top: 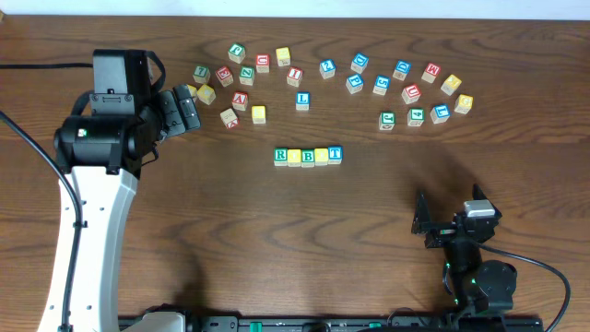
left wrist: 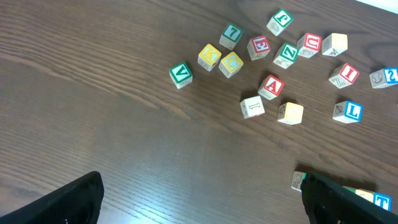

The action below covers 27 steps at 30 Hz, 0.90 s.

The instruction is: Spell out ROBOT

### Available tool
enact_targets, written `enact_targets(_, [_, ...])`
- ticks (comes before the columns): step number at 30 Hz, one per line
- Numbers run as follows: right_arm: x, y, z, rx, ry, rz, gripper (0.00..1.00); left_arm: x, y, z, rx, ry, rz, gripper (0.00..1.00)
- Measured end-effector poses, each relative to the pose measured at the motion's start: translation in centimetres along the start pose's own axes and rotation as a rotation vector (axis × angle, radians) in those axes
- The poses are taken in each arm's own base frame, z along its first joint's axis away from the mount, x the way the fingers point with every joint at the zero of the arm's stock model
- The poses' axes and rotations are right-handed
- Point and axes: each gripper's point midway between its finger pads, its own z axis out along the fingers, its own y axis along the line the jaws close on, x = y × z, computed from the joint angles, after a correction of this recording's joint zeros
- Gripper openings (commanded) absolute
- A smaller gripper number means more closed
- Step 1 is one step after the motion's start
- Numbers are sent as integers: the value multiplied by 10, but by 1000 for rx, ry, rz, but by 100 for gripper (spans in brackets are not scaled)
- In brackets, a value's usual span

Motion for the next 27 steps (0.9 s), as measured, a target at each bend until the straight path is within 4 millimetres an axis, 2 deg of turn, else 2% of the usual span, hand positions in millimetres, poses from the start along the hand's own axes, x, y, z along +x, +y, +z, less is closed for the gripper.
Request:
enact_targets(17, [0, 0, 0, 0, 0, 0, 99, 0, 5, -3, -25, -7, 0, 100])
enact_targets(22, [0, 0, 0, 0, 0, 0, 99, 1, 10, -29, -9, -94, -11, 100])
enact_targets(27, [0, 0, 0, 1, -1, 0, 99, -1, 19, -61, 46, -344, -49, 100])
